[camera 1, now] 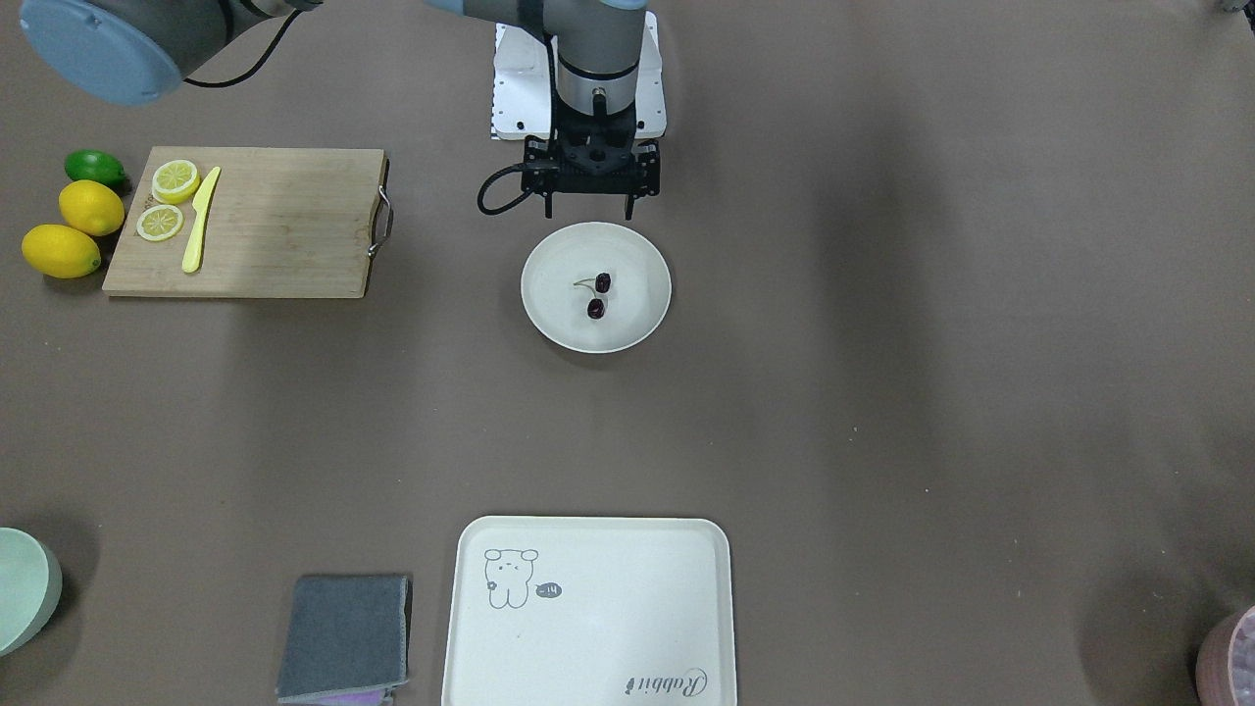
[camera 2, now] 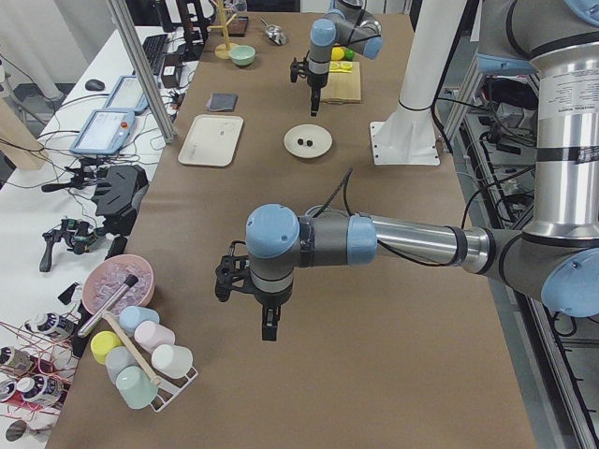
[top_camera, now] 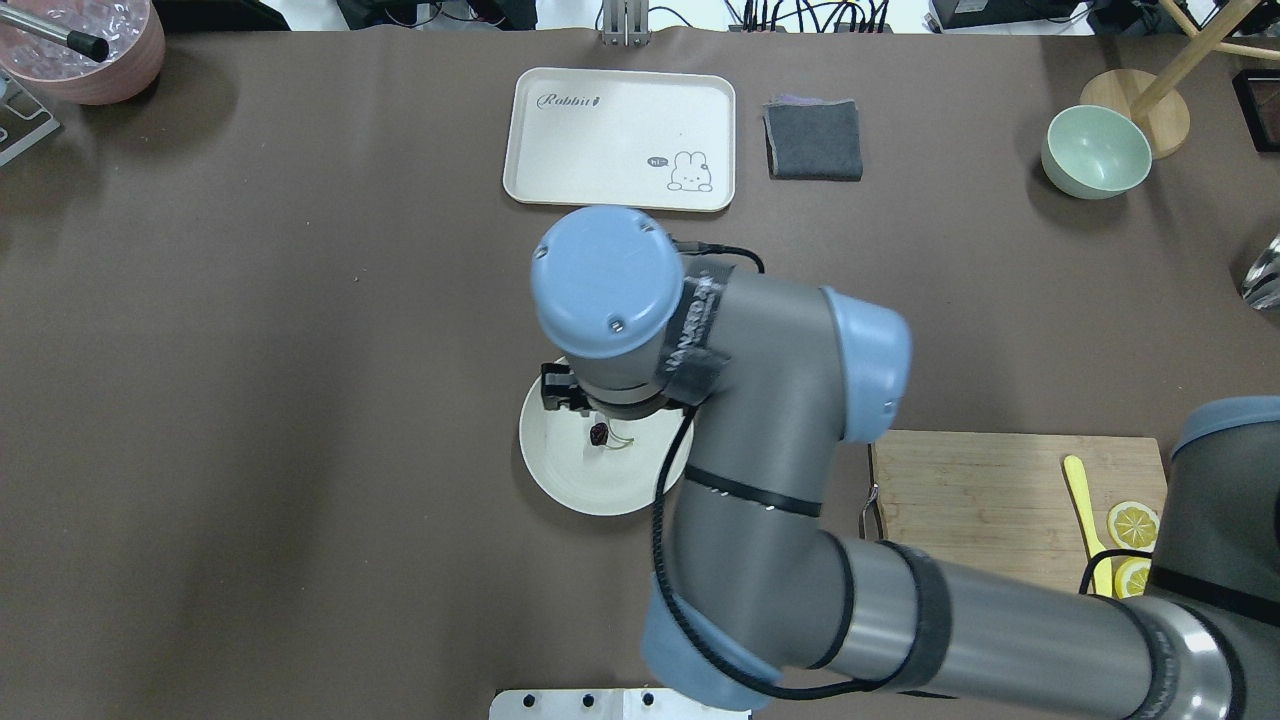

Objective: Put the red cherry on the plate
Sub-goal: 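Carry the cherries with the right gripper over the white plate and lower them, then open the right gripper and lift it away from the plate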

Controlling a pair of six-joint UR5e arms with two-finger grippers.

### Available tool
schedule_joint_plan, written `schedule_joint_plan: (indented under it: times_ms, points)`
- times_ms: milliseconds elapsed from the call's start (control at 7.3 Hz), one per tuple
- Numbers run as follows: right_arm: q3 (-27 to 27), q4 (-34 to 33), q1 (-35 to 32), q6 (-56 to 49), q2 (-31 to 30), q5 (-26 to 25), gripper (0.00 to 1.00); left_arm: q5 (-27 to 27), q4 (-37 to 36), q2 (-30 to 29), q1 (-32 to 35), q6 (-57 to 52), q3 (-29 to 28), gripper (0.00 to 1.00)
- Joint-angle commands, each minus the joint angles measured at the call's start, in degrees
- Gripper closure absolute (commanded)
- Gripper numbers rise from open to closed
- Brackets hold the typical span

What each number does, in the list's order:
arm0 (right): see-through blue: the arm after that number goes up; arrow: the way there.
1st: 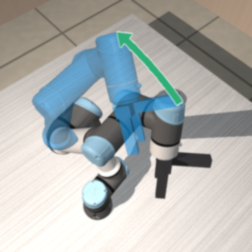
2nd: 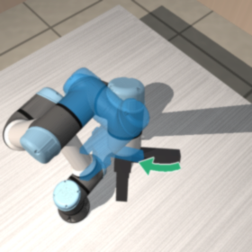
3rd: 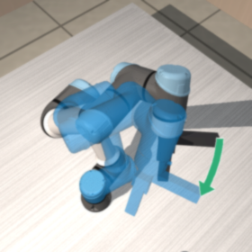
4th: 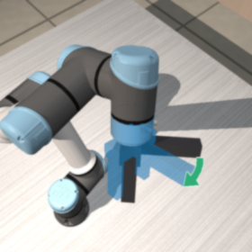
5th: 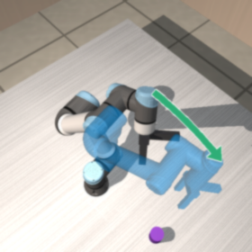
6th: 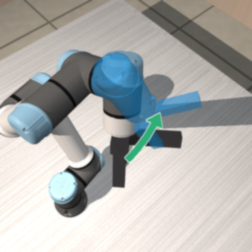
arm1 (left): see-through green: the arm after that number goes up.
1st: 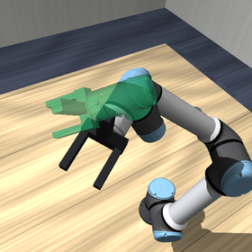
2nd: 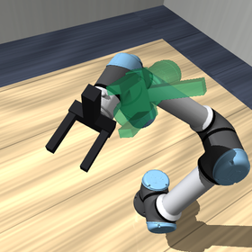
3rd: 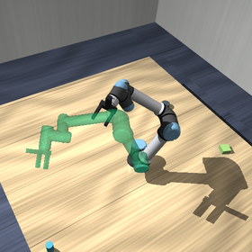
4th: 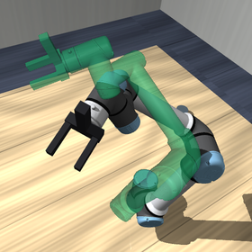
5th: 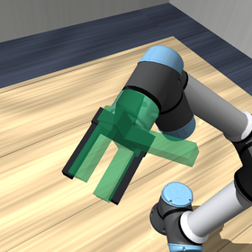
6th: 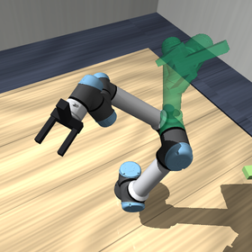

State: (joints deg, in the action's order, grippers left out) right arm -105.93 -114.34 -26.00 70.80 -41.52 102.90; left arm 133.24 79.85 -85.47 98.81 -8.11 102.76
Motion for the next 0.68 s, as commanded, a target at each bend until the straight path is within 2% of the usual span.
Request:
schedule_joint_plan:
  times_ms: [0,274,548]
  points:
    - [-11.8,-6.4,-10.9,-10.6,-9.1,7.9,0.0,0.0,0.1,0.1,0.0,-0.1,-0.3,0.02]
    - [-16.3,-6.9,-22.4,-26.5,-18.3,15.2,0.0,0.0,0.2,0.1,0.1,-0.1,0.4,0.02]
    - [-17.7,-7.0,-33.8,-45.7,-28.9,18.8,0.0,0.1,0.3,0.2,0.1,-0.4,0.8,0.02]
